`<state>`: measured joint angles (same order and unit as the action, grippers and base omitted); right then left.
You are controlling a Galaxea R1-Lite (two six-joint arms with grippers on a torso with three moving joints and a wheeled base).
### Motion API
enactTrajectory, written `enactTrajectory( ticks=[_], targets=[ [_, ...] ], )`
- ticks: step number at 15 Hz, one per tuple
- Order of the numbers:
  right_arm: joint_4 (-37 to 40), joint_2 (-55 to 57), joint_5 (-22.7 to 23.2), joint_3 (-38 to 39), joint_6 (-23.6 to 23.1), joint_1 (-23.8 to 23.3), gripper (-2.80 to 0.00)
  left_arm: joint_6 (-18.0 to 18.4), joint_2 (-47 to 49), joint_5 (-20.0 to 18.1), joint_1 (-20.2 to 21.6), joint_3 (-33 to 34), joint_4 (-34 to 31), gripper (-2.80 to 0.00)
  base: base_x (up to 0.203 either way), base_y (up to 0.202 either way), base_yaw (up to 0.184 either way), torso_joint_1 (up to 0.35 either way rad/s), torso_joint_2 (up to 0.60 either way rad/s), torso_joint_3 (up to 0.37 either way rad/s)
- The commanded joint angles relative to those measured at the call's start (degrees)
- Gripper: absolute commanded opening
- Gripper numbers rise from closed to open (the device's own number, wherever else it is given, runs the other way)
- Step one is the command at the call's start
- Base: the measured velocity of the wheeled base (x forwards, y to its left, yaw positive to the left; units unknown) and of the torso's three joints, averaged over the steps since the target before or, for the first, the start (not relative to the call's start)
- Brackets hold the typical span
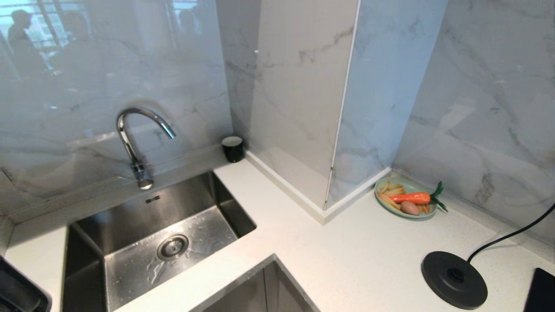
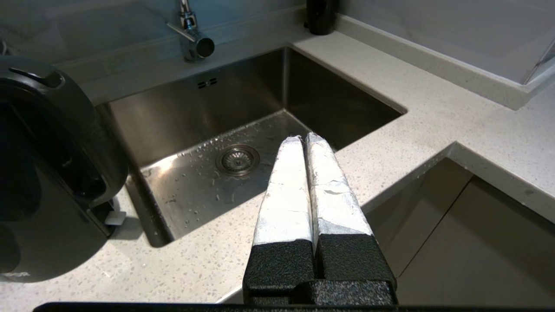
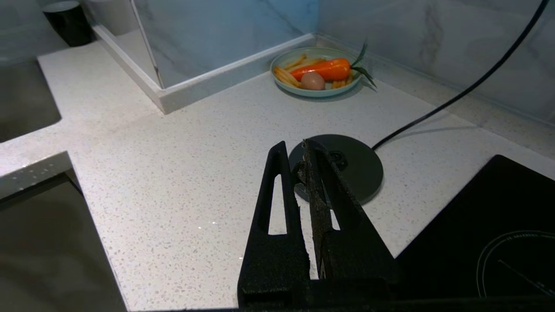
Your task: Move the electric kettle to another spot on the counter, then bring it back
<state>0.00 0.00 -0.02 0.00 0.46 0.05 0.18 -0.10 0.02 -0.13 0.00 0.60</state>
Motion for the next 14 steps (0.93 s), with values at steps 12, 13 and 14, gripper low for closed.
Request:
enactTrajectory(
  ticks=[12, 13, 14],
  targets=[
    [0.0, 0.0, 0.0, 0.0, 0.0, 0.0, -2.80, 0.0, 0.1, 0.1, 0.0, 0.0, 0.0, -2.80, 0.000, 0.000, 0.000, 0.000, 0.00, 0.000],
    [0.0, 0.0, 0.0, 0.0, 0.0, 0.0, -2.80, 0.0, 0.1, 0.1, 0.0, 0.0, 0.0, -2.80, -0.002, 0.061, 0.006, -0.001, 0.01, 0.006],
    [0.0, 0.0, 0.0, 0.0, 0.0, 0.0, -2.80, 0.0, 0.1, 0.1, 0.0, 0.0, -0.1, -2.80, -0.001, 0.072, 0.007, 0.011, 0.00, 0.002]
  ],
)
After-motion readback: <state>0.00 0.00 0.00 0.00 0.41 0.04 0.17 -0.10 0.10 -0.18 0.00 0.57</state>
